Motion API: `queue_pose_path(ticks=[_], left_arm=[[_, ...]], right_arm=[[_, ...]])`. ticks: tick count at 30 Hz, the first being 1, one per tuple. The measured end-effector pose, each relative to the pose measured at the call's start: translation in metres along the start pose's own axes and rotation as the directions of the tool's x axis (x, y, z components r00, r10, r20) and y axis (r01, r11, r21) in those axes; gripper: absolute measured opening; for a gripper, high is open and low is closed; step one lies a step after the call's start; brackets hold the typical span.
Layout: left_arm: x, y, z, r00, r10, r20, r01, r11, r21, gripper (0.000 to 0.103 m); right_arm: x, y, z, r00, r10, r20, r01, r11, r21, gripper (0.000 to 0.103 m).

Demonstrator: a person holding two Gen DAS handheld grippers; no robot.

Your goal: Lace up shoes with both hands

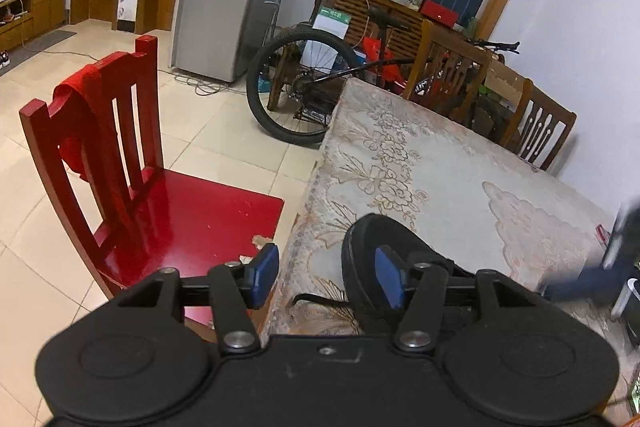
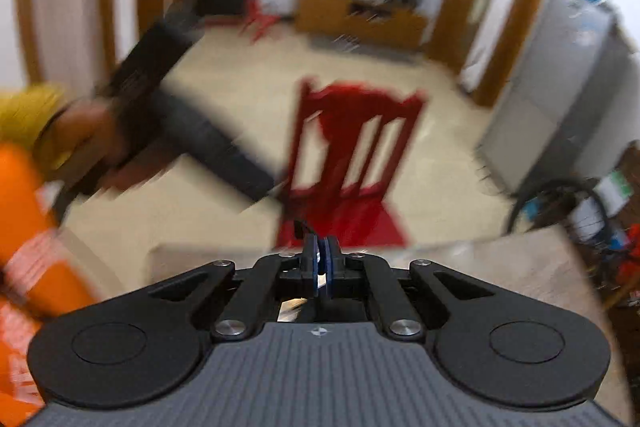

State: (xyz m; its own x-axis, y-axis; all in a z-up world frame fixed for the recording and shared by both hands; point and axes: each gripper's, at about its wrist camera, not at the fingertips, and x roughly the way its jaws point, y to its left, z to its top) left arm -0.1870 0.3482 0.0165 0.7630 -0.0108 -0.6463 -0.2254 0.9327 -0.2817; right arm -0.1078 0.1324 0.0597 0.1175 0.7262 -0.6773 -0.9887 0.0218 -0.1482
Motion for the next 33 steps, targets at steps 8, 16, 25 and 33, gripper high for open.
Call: queue_pose_path(ticks=[8, 16, 25, 33], left_arm=[[0.004, -0.02, -0.009, 0.997, -0.056, -0.052, 0.06, 0.996, 0.071, 0.051], [0.019, -0.051, -0.006, 0.985, -0.155, -0.079, 0.166, 0.975, 0.149, 0.051], [0.056, -0.111, -0.011, 0.94, -0.264, -0.214, 0.331, 0.853, 0.403, 0.043], [0.094, -0.117, -0.017, 0.937, -0.204, -0.285, 0.312, 0.855, 0.415, 0.005]], right_arm=[[0.019, 0.014, -0.047, 0.999, -0.006, -0.039, 0.019, 0.936, 0.351, 0.018], [-0.017, -0.033, -0.079, 0.994, -0.102, -0.03, 0.088, 0.633, 0.769, 0.034], [-0.043, -0.021, -0.081, 0.935, -0.339, -0.102, 0.293, 0.582, 0.758, 0.037], [-0.023, -0.013, -0.093, 0.9, -0.402, -0.167, 0.414, 0.674, 0.611, 0.037]])
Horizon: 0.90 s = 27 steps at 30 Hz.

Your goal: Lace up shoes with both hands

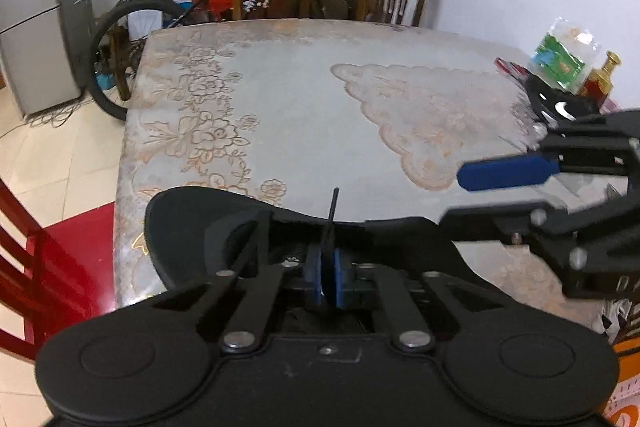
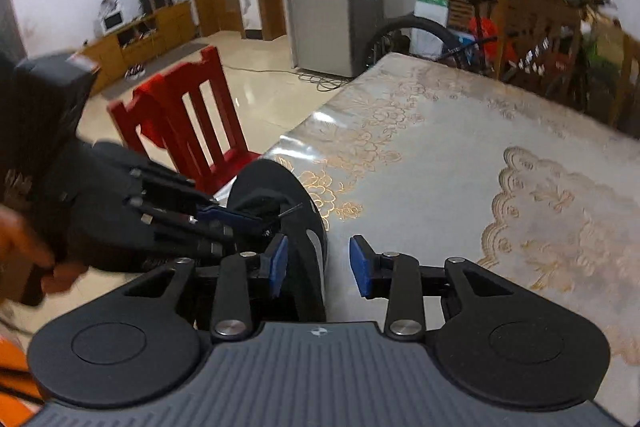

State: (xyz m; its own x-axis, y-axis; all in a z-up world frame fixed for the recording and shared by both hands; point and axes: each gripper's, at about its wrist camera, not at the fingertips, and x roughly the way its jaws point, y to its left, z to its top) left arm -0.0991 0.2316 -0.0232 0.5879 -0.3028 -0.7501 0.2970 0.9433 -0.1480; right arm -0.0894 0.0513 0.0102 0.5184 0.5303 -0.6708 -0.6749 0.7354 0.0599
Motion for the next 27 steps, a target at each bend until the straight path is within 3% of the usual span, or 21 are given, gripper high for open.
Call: queue_pose_path(ticks=[7, 13, 15, 16, 18, 19, 21, 23, 27], left_arm=[[-0.033, 0.014, 0.006, 0.998, 0.038, 0.043, -0.034, 0.994, -0.103, 0.005], [-0.028, 0.012, 0.006, 0.997, 0.08, -0.01, -0.081, 0.995, -0.064, 0.005], [-0.025, 0.01, 0.006, 0.997, 0.075, -0.019, -0.076, 0.995, -0.057, 0.005], [-0.022, 0.008, 0.006, 0.997, 0.075, -0.025, -0.076, 0.996, -0.05, 0.005], [-0.015, 0.006, 0.006, 0.996, 0.077, -0.04, -0.078, 0.996, -0.035, 0.005], [-0.013, 0.006, 0.006, 0.996, 0.074, -0.045, -0.076, 0.997, -0.034, 0.005], [-0.008, 0.006, 0.007, 0.996, 0.067, -0.054, -0.069, 0.997, -0.035, 0.005], [-0.004, 0.005, 0.01, 0.997, 0.052, -0.062, -0.055, 0.998, -0.035, 0.005], [0.002, -0.001, 0.019, 0.996, 0.044, -0.083, -0.044, 0.999, -0.002, 0.006]], right_arm=[[0.012, 0.01, -0.002, 0.998, 0.055, 0.017, -0.052, 0.987, -0.151, 0.037], [0.049, 0.021, -0.008, 0.999, 0.05, 0.006, -0.046, 0.959, -0.28, 0.037], [0.053, 0.013, -0.013, 0.997, 0.071, 0.015, -0.066, 0.972, -0.227, 0.032], [0.055, 0.007, -0.015, 0.995, 0.093, 0.018, -0.088, 0.979, -0.183, 0.015], [0.054, -0.017, -0.015, 0.983, 0.186, 0.016, -0.186, 0.982, 0.031, 0.014], [0.055, -0.035, -0.015, 0.97, 0.242, 0.018, -0.242, 0.955, 0.175, 0.015], [0.062, -0.068, -0.024, 0.936, 0.348, 0.044, -0.333, 0.841, 0.426, 0.017], [0.07, -0.098, -0.036, 0.895, 0.435, 0.093, -0.392, 0.673, 0.627, 0.02], [0.085, -0.129, -0.06, 0.835, 0.519, 0.182, -0.423, 0.394, 0.816, 0.022]])
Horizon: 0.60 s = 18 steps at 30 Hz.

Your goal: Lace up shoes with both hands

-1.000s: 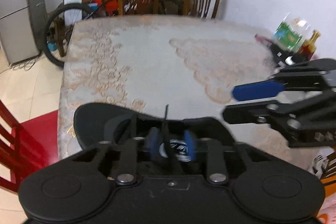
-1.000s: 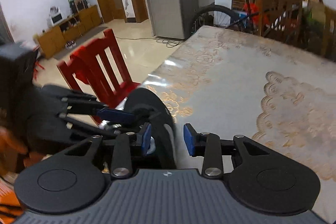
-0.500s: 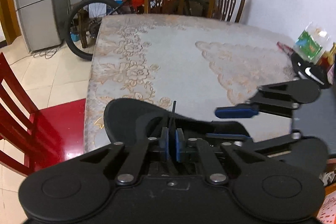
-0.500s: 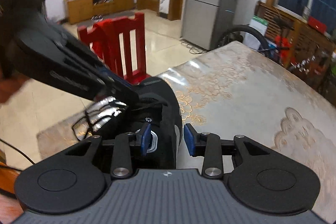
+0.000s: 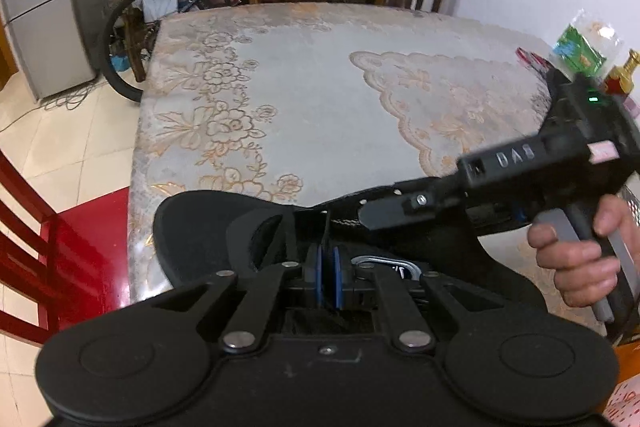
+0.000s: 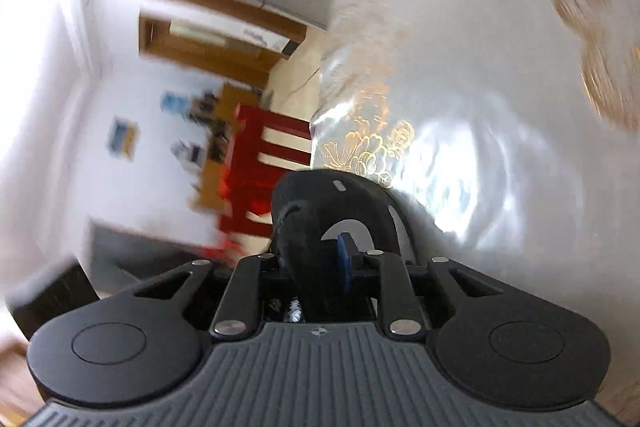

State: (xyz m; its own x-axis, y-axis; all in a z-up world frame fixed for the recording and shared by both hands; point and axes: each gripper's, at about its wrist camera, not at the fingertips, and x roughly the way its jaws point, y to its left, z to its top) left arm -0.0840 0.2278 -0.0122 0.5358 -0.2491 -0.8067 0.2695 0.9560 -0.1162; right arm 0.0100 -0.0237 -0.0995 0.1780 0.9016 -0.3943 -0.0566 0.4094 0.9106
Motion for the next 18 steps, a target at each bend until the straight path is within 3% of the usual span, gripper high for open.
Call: queue_pose_path(ticks=[4, 7, 13, 18], left_arm=[[0.003, -0.005, 0.011, 1.0, 0.02, -0.004, -0.02, 1.0, 0.018, 0.006], [0.005, -0.007, 0.015, 1.0, 0.021, -0.002, -0.021, 1.0, 0.02, 0.006], [0.019, -0.011, 0.019, 0.994, 0.067, -0.082, -0.065, 0.997, 0.033, 0.006], [0.015, -0.011, 0.02, 0.996, 0.071, -0.061, -0.071, 0.997, 0.008, 0.006]], right_arm=[[-0.004, -0.026, 0.005, 0.996, 0.083, 0.013, -0.084, 0.97, 0.23, 0.023], [-0.009, -0.036, 0.003, 0.993, 0.114, 0.035, -0.119, 0.94, 0.32, 0.023], [-0.017, -0.03, -0.005, 0.992, 0.119, 0.034, -0.124, 0.943, 0.308, 0.024], [-0.023, -0.032, -0.012, 0.991, 0.126, 0.047, -0.135, 0.94, 0.315, 0.024]])
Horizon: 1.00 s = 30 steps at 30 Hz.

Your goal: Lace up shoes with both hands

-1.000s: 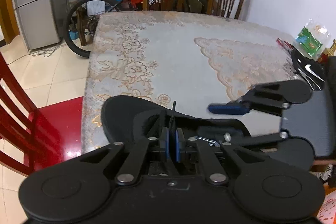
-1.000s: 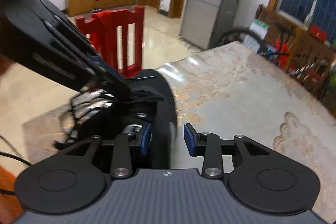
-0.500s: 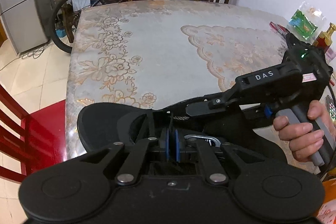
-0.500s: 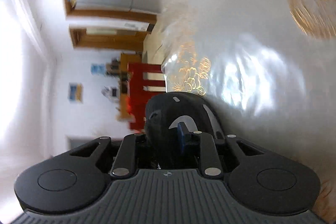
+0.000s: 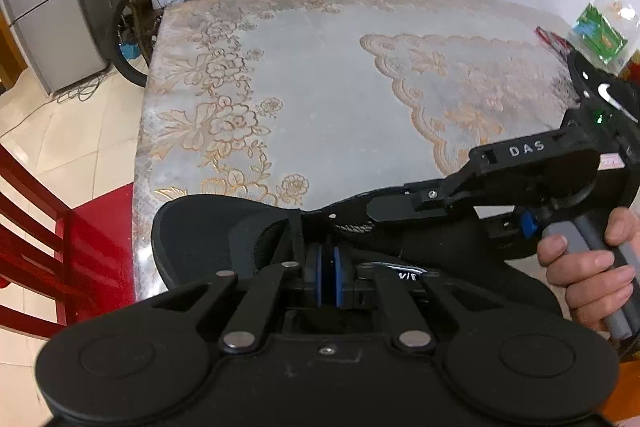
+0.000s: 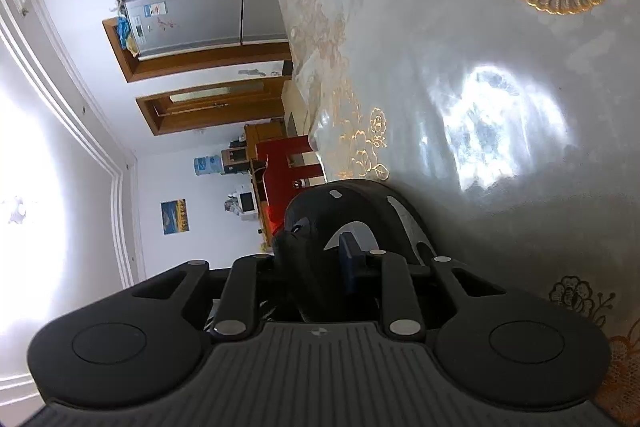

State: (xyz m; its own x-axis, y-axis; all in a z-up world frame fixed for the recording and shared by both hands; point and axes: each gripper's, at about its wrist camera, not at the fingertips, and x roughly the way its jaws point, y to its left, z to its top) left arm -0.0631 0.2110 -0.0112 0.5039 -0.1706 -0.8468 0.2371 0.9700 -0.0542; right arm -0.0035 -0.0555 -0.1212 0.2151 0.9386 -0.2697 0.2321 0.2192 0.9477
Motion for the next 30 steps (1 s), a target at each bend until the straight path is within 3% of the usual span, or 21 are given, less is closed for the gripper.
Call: queue_pose_path(ticks=[19, 26, 30], left_arm=[[-0.0087, 0.0031, -0.0012, 0.998, -0.026, 0.062, 0.029, 0.998, -0.058, 0.005], [-0.0052, 0.0057, -0.0021, 0.998, -0.032, 0.053, 0.035, 0.998, -0.06, 0.006], [-0.0017, -0.001, -0.0023, 0.999, -0.032, 0.01, 0.032, 0.999, -0.001, 0.01]], right_arm=[[0.0004, -0.0009, -0.0023, 1.0, 0.004, 0.001, -0.004, 1.0, -0.011, 0.024], [0.0013, 0.0009, -0.003, 1.0, 0.0, 0.001, 0.0, 1.0, -0.027, 0.024], [0.0016, 0.0015, -0.0027, 1.0, -0.001, 0.0, 0.001, 0.999, -0.033, 0.024]])
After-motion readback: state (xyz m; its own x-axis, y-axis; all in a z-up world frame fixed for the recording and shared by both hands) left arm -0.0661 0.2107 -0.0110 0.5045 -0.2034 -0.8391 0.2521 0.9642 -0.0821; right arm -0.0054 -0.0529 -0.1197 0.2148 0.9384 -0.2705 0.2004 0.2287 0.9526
